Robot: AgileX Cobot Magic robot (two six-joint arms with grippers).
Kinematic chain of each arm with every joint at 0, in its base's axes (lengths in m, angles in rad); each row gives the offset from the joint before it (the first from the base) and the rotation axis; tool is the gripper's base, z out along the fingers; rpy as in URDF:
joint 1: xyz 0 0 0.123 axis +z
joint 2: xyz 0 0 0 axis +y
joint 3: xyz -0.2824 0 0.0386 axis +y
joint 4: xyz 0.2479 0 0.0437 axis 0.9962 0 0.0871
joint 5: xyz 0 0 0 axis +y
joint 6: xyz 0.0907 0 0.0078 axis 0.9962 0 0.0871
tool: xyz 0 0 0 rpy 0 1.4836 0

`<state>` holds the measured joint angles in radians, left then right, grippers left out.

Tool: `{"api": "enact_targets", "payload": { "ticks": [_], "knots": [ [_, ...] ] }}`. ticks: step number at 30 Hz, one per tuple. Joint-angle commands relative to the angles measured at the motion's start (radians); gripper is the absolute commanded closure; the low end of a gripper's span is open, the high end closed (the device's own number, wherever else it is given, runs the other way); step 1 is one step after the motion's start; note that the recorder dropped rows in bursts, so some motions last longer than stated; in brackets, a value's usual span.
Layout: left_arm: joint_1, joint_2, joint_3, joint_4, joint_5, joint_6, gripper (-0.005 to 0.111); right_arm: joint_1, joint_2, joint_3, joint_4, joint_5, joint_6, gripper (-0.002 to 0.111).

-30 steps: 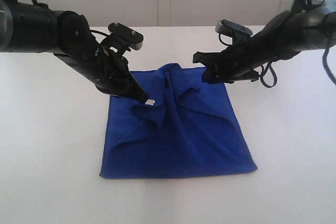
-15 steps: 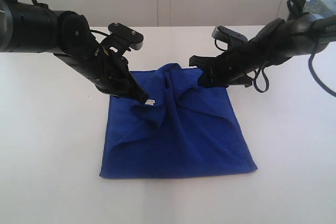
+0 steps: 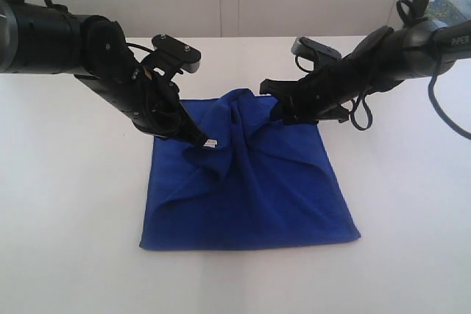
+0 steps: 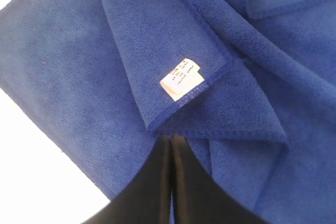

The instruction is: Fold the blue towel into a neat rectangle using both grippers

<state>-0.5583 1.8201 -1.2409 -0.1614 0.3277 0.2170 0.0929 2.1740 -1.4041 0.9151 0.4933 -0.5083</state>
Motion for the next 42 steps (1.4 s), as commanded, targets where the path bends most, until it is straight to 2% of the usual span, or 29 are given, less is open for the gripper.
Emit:
{"api": "enact_targets", "payload": {
  "ticks": [1,6,12,16,26,36,42],
  "knots": [
    [-0.001,-0.003,-0.006,0.002,0.022,0.0,0.107,0.004,-0.001,-0.007,-0.026,-0.002,-0.004,0.08],
    [-0.001,-0.003,-0.006,0.002,0.022,0.0,0.107,0.004,0.009,-0.005,-0.025,-0.006,0.002,0.08],
    [-0.001,-0.003,-0.006,0.002,0.014,0.0,0.107,0.004,0.017,-0.005,-0.023,0.009,0.002,0.09],
    [-0.001,-0.003,-0.006,0.002,0.014,0.0,0.107,0.004,0.017,-0.005,-0.023,0.011,0.002,0.108],
    [-0.001,-0.003,-0.006,0.002,0.021,0.0,0.107,0.004,-0.034,-0.005,-0.023,-0.048,0.002,0.108],
    [-0.001,-0.003,-0.006,0.002,0.023,0.0,0.107,0.004,-0.049,-0.005,-0.03,-0.021,-0.012,0.108],
    [-0.001,-0.003,-0.006,0.002,0.029,-0.003,0.107,0.004,-0.15,-0.005,-0.155,-0.021,-0.012,0.108]
  ]
}}
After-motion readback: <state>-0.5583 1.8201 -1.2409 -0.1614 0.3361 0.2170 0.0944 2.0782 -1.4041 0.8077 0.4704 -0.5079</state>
